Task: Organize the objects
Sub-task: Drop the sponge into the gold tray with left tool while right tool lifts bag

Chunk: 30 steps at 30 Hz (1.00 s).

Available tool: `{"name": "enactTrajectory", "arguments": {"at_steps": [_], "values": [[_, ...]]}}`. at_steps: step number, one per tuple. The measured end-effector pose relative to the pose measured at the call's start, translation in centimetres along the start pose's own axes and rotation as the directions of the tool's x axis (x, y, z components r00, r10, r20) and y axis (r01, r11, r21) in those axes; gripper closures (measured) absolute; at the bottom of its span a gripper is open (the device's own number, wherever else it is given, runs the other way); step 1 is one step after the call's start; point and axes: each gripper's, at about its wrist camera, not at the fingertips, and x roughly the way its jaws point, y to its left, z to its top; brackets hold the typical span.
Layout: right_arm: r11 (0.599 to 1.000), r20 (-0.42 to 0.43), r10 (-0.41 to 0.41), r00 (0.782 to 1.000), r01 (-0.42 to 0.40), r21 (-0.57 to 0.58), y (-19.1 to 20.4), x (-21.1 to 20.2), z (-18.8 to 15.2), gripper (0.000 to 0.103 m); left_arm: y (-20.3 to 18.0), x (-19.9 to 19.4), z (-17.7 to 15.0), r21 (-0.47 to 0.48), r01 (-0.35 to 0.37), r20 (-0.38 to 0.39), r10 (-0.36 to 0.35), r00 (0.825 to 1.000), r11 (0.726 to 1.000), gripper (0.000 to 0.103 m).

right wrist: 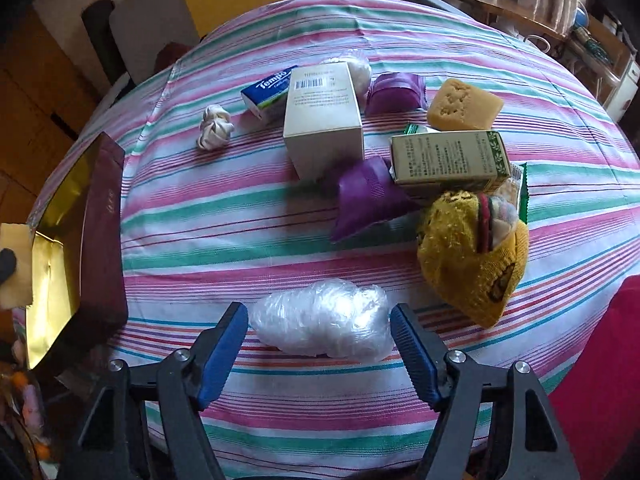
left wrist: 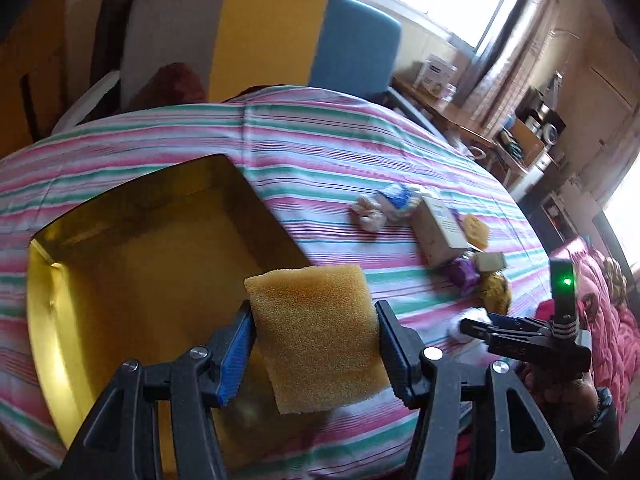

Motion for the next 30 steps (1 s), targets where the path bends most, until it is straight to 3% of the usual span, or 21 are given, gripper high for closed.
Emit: {"name": "enactTrajectory", "arguments": {"at_steps": [3,10,24,30], "values": [[0.999,0.010,-0.020,1.000,0.020,-0.032,0.3,0.0,0.1,0.043,4.9,-0.3,0.2,-0.079,-0.086,-0.012,0.085,0.996,0.993,0.044],[0.997,0.023,0.001,1.000,0.001,-0.078,0.8,0.0,0.2,0.044,15.1,-0.5,1.2,-0.232,-0.272,-0.049,0.268,0.962,0.934,0.044],[0.994,0.035,0.019,0.999,-0.016,-0.104,1.6,0.1,0.1,0.044,19.7,3.7,3.5,-0.253,-0.380,-0.110,0.363,0.925,0.890,0.043],[0.993,0.038,0.013,0.999,-0.008,-0.117,1.7,0.1,0.1,0.044,19.8,4.2,4.1,-0.233,-0.417,-0.118,0.400,0.909,0.879,0.036]]}}
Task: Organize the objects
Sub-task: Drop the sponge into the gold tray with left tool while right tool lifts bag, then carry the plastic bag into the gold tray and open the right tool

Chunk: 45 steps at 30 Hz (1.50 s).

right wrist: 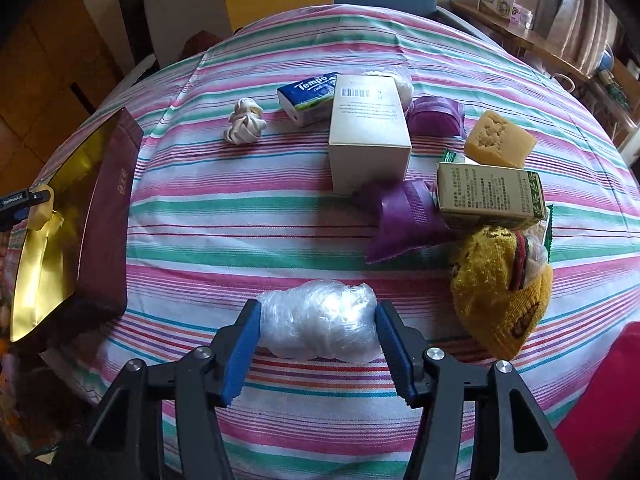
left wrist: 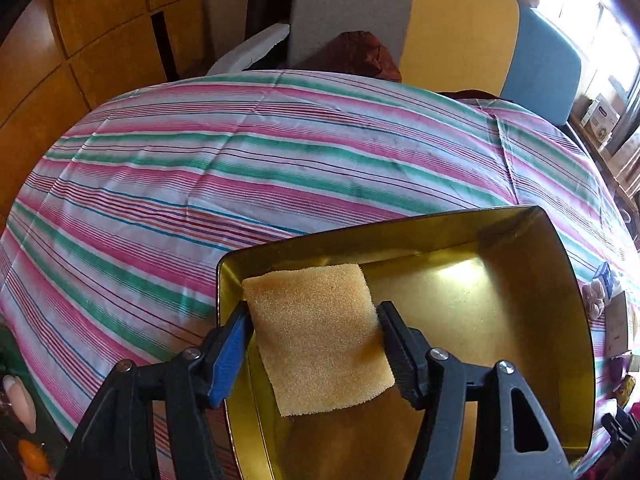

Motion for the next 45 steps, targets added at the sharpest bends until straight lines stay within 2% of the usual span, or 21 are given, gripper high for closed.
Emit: {"name": "enactTrajectory", "arguments": {"at_steps": [1,3,8,13,16,18,21,24,29,33,37,41,44,45], "values": [[1.000,0.000,-0.001,1.000,0.001,-0.001,0.0,0.0,0.0,0.044,0.0,-0.1,0.0,0.000,0.000,0.003,0.000,1.000,1.000,0.030],[1.000,-0.001,-0.001,1.000,0.001,-0.002,0.0,0.0,0.0,0.044,0.2,0.0,0.3,-0.002,0.006,0.004,-0.006,1.000,1.000,0.025],[1.000,0.003,-0.010,1.000,0.010,-0.007,0.5,0.2,0.1,0.044,0.5,-1.5,0.2,-0.014,0.012,0.041,-0.012,0.999,1.000,0.025],[1.000,0.022,-0.003,1.000,0.003,-0.007,0.8,-0.4,0.2,0.046,0.6,-6.6,-1.1,0.004,0.029,0.174,-0.029,0.984,1.000,0.025],[0.999,0.073,0.037,0.997,-0.036,-0.010,1.7,-2.3,1.0,0.046,1.2,-9.7,-3.0,-0.006,0.042,0.237,-0.039,0.971,0.999,0.025],[0.997,0.110,0.075,0.991,-0.071,-0.035,3.0,-3.8,1.9,0.046,1.9,-10.5,-4.2,-0.017,0.057,0.250,-0.051,0.967,0.998,0.025],[0.983,0.157,0.158,0.975,-0.140,-0.116,6.4,-5.9,3.4,0.046,3.3,-11.3,-6.5,-0.058,0.081,0.243,-0.065,0.968,0.995,0.025],[0.946,0.156,0.261,0.953,-0.220,-0.238,11.5,-6.9,4.9,0.046,4.7,-11.6,-8.7,-0.107,0.095,0.225,-0.069,0.972,0.990,0.025],[0.840,0.054,0.414,0.909,-0.358,-0.407,21.6,-5.6,6.3,0.046,7.1,-11.6,-11.4,-0.175,0.126,0.204,-0.089,0.975,0.976,0.026],[0.790,-0.059,0.447,0.893,-0.424,-0.442,29.0,-2.1,6.8,0.046,8.8,-11.6,-12.6,-0.218,0.136,0.199,-0.093,0.976,0.966,0.026],[0.785,-0.131,0.422,0.897,-0.434,-0.441,34.3,1.6,7.5,0.046,9.9,-11.0,-13.4,-0.242,0.144,0.184,-0.101,0.978,0.960,0.026],[0.803,-0.168,0.392,0.905,-0.425,-0.417,37.4,4.3,8.0,0.046,10.8,-10.5,-13.6,-0.268,0.156,0.177,-0.110,0.978,0.951,0.026],[0.817,-0.188,0.403,0.896,-0.445,-0.368,38.3,5.8,8.3,0.043,11.1,-10.3,-13.7,-0.276,0.159,0.176,-0.113,0.978,0.948,0.026],[0.818,-0.193,0.425,0.884,-0.467,-0.336,38.3,6.2,8.6,0.042,11.0,-10.3,-13.8,-0.277,0.160,0.174,-0.115,0.978,0.948,0.026]]}}
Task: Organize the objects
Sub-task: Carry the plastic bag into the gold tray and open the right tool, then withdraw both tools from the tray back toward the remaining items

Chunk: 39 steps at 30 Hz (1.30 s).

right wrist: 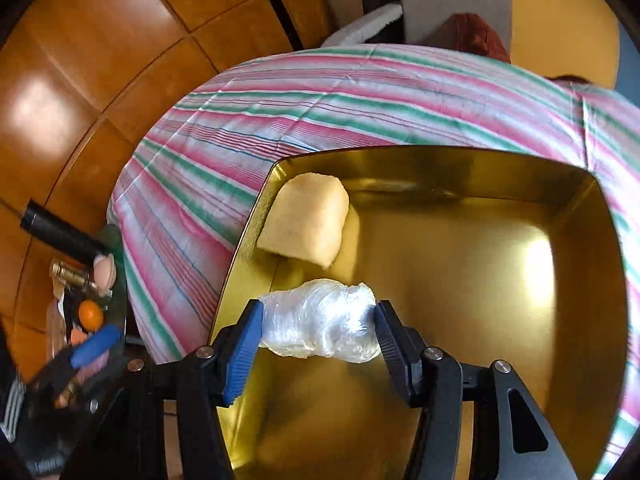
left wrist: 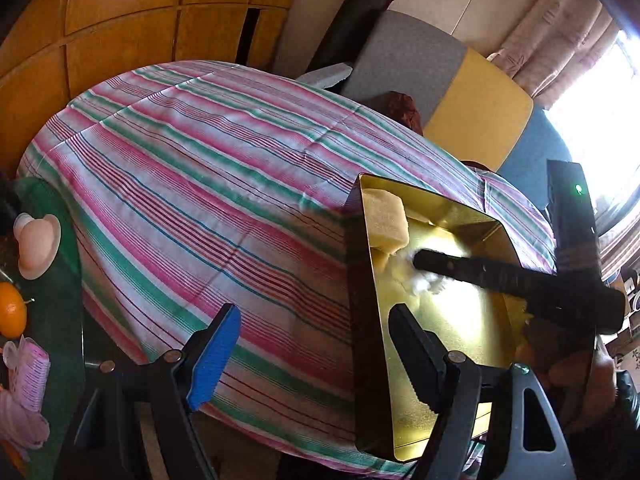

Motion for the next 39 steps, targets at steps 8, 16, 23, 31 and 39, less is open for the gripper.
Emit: {"name": "enactTrajectory", "arguments": {"at_steps": [8,16,23,31,39], "values": [[0.991,0.052,0.099,0.994,-0.103,0.084,-1.8,-1.9,-0.5,0.028,-1.5,-0.3,-0.4,0.041,0.008,0.009,-0.009,1.000,0.999,0.026],[1.000,0.137,-0.015,0.990,0.014,0.011,-3.2,-7.1,-4.2,0.008,-4.6,-1.5,-0.8,0.108,0.028,0.024,-0.031,0.999,0.994,0.026],[0.997,0.227,-0.077,0.971,0.081,-0.006,-4.8,-11.4,-7.0,0.001,-8.0,-2.4,-1.6,0.205,0.033,0.039,-0.042,0.998,0.978,0.025],[0.982,0.302,-0.188,0.934,0.179,0.059,-8.9,-16.5,-10.2,0.000,-11.6,-2.5,-2.5,0.308,0.036,0.038,-0.050,0.998,0.951,0.025],[0.932,0.331,-0.343,0.879,0.275,0.237,-16.1,-21.7,-13.9,0.000,-15.6,-2.1,-3.5,0.409,0.058,0.016,-0.071,0.997,0.911,0.025]]}}
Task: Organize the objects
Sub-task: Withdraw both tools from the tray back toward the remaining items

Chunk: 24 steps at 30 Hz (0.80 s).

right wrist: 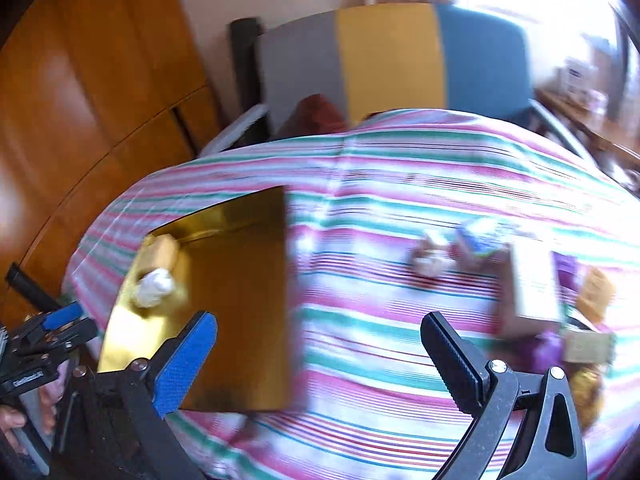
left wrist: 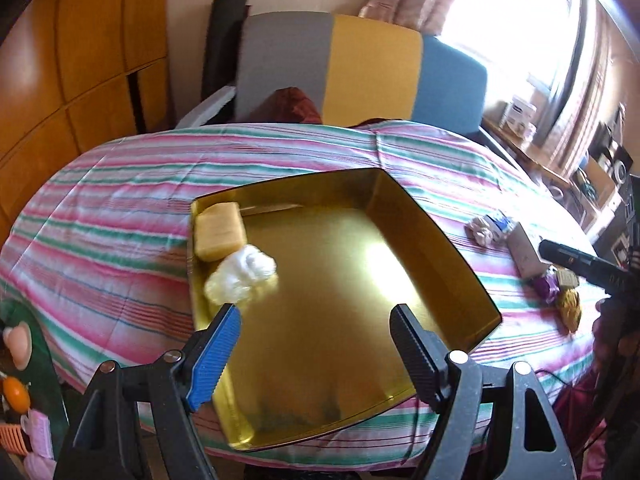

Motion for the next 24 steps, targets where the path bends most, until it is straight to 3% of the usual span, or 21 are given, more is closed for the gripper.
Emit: {"name": "enactTrajectory", "arguments": {"at_steps": [6,14,20,24], "values": [[0.983,0.037,-0.134,0.990,0.127,0.136,-7.7,-3.0,-0.9,0.000,-3.3,0.8,0.6,0.069,0.040,-0.017,-0.039,0.999,0.997,0.025],[0.919,0.063,-0.273,0.960,0.241,0.311,-15.6,-6.9,-2.5,0.000,-7.3,1.9,1.1,0.129,0.125,-0.058,-0.118,0.991,0.984,0.025],[0.876,0.085,-0.294,0.952,0.233,0.423,-19.3,-8.2,-3.9,0.000,-10.0,3.0,1.5,0.141,0.200,-0.115,-0.185,0.976,0.970,0.025],[0.822,0.124,-0.222,0.967,0.118,0.557,-22.0,-8.6,-5.3,0.000,-12.1,3.3,2.1,0.156,0.256,-0.142,-0.235,0.962,0.954,0.025]]}}
